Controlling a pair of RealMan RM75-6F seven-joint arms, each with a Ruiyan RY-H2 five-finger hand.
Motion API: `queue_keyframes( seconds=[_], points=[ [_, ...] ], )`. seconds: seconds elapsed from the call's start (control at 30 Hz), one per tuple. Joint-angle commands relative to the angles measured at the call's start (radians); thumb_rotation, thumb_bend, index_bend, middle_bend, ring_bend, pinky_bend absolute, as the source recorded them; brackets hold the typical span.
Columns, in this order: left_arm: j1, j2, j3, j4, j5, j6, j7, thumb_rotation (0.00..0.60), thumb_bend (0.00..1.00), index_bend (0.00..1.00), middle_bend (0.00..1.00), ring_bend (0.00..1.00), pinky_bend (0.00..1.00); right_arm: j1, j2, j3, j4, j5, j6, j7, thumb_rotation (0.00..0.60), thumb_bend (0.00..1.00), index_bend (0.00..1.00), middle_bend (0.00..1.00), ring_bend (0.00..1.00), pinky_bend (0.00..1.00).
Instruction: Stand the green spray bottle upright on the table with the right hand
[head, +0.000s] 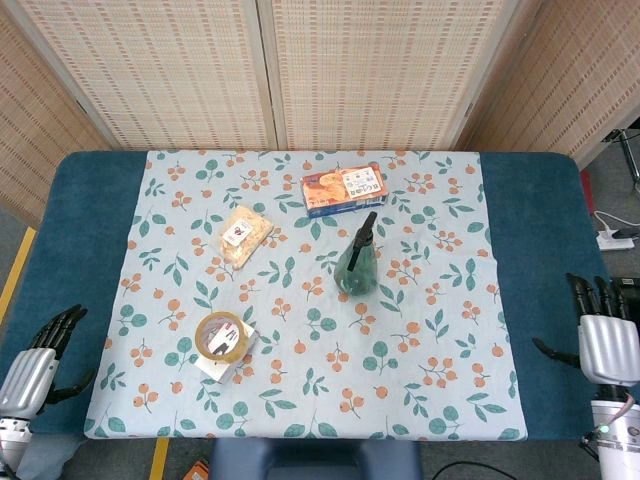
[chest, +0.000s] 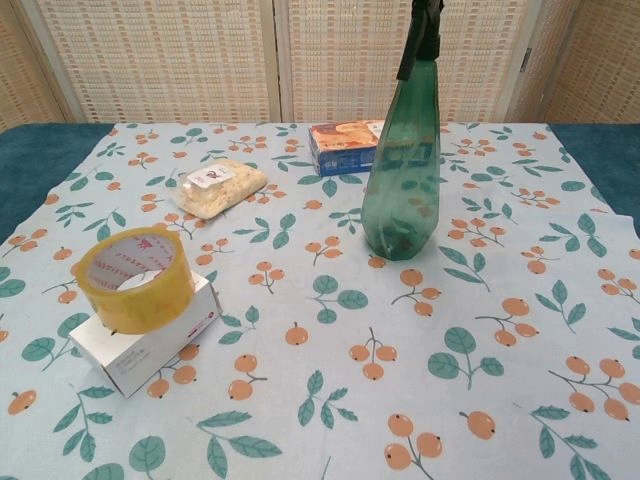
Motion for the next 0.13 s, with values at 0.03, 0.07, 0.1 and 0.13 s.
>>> queue_keyframes(
  seconds=[0.03,0.07,0.1,0.13],
  points=[
    [0.001,0.0,-0.001,0.0,-0.002,0.001,-0.002,0.6,0.28,0.0,0.0,0.0,0.11,-0.01,-0.002,0.019,0.012,-0.016,-0.011,0.007,0.6,0.0,0.04,0.1,0.0,0.0],
    [0.0,0.0,-0.002,0.0,-0.003,-0.001,-0.003,0.6,0.28,0.0,0.0,0.0,0.11,-0.01,-0.002,0.024,0.011,-0.019,-0.017,0.003,0.6,0.0,0.04,0.1,0.0,0.0],
    [0.0,0.0,-0.002,0.0,-0.004,-0.002,-0.004,0.6,0.28,0.0,0.0,0.0,0.11,-0.01,-0.003,0.027,0.01,-0.02,-0.021,0.0,0.6,0.0,0.04,0.1,0.0,0.0],
    [0.0,0.0,-0.001,0.001,-0.004,-0.003,-0.005,0.6,0.28,0.0,0.0,0.0,0.11,-0.01,-0.003,0.031,0.007,-0.021,-0.026,-0.004,0.6,0.0,0.04,0.1,0.0,0.0]
  ],
)
